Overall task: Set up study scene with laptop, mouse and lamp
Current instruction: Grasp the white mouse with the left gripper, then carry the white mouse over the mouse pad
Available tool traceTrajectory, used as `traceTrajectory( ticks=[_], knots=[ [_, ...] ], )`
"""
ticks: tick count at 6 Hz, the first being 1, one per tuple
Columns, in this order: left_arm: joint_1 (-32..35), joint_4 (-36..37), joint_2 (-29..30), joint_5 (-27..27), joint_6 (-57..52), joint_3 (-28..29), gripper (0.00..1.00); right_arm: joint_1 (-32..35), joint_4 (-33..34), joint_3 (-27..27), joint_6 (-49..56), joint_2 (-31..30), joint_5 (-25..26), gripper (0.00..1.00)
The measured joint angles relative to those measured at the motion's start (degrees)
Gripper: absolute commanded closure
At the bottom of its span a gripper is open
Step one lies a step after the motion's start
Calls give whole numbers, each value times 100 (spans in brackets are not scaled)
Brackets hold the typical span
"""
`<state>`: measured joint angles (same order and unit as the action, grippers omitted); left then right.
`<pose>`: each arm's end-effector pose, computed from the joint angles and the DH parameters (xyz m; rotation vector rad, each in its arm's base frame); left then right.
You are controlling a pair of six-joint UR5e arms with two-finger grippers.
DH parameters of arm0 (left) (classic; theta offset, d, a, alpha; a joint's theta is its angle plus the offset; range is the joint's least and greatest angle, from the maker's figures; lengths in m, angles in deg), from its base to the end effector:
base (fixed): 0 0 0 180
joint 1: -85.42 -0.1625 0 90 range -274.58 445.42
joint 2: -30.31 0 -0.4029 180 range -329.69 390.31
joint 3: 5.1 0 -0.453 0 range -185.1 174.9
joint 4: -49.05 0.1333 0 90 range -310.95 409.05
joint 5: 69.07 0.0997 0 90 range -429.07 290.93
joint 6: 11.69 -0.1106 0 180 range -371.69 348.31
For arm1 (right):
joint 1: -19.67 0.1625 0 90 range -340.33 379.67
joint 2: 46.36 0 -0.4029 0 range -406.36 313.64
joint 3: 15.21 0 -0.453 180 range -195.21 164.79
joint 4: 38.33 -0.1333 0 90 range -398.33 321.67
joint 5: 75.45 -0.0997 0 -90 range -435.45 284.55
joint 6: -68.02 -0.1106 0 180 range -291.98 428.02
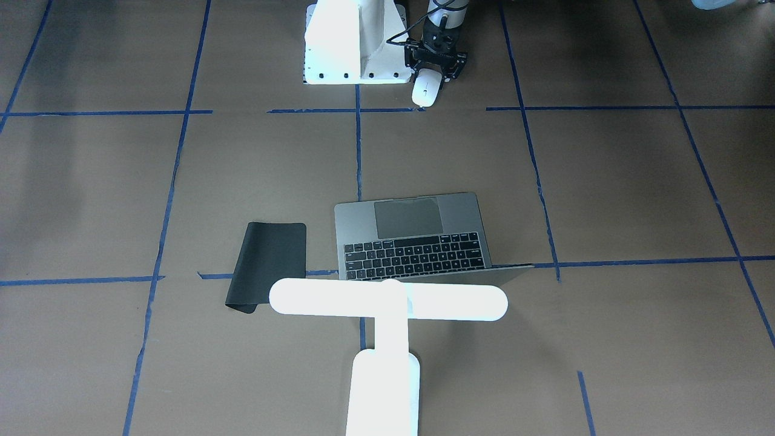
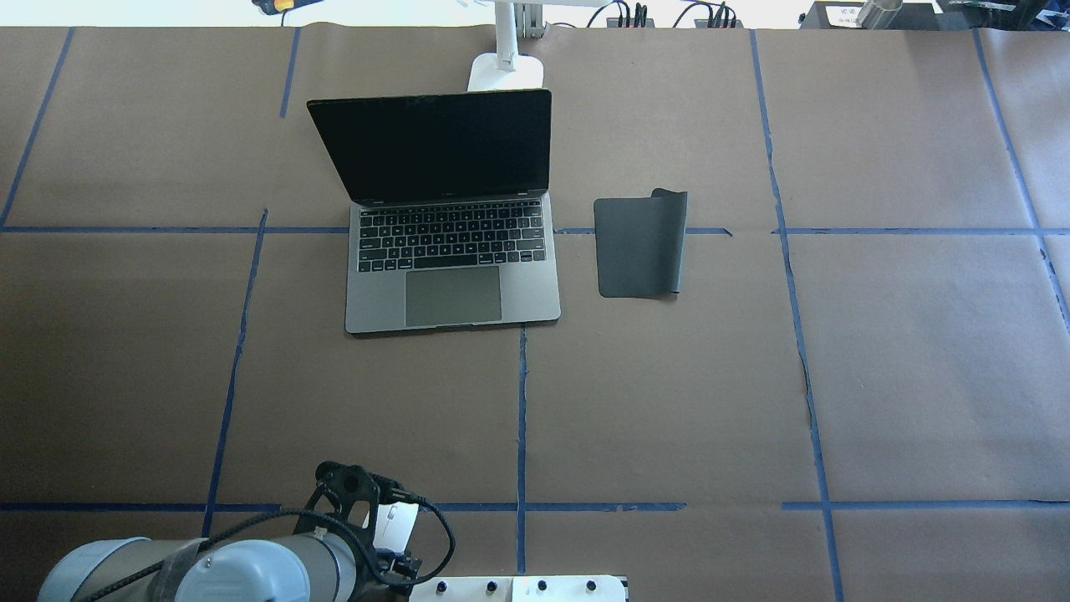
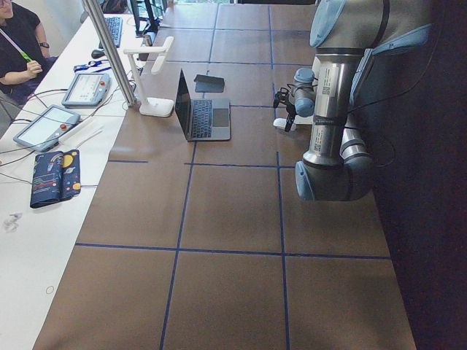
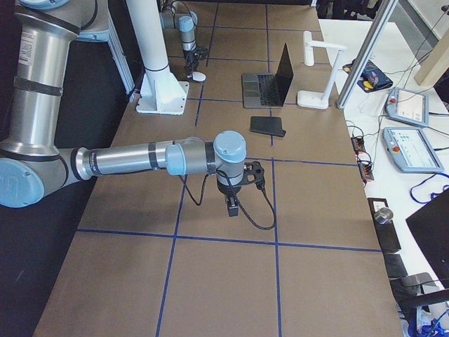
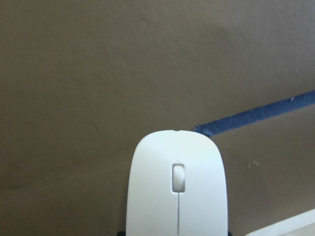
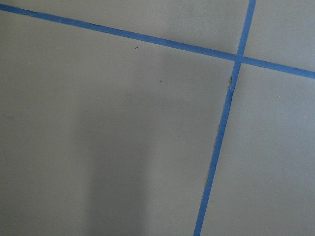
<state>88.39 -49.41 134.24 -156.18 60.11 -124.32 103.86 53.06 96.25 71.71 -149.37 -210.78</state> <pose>0.5680 -0.1685 0.2342 0.2121 0.8786 0.2248 0.0072 -0.4690 0.5534 0.1023 -0.7936 -0.2056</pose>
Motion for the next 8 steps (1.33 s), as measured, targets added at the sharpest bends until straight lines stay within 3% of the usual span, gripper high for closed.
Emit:
traceTrajectory(
  ticks=[3,4,6,8],
  knots=[
    [952,576,977,-696,-426,123,96,0,2,-1,0,0,6,0],
    [1198,668,1509,-891,-442,462,96,0,2,-4,2,0,9,0],
    [1597,690,2650,-1155,-445,1525,96,0,-4,-42,11,0,10,0],
    [2016,480,4027,-1286,-423,3302,96,0,-6,-67,15,0,8,0]
  ],
)
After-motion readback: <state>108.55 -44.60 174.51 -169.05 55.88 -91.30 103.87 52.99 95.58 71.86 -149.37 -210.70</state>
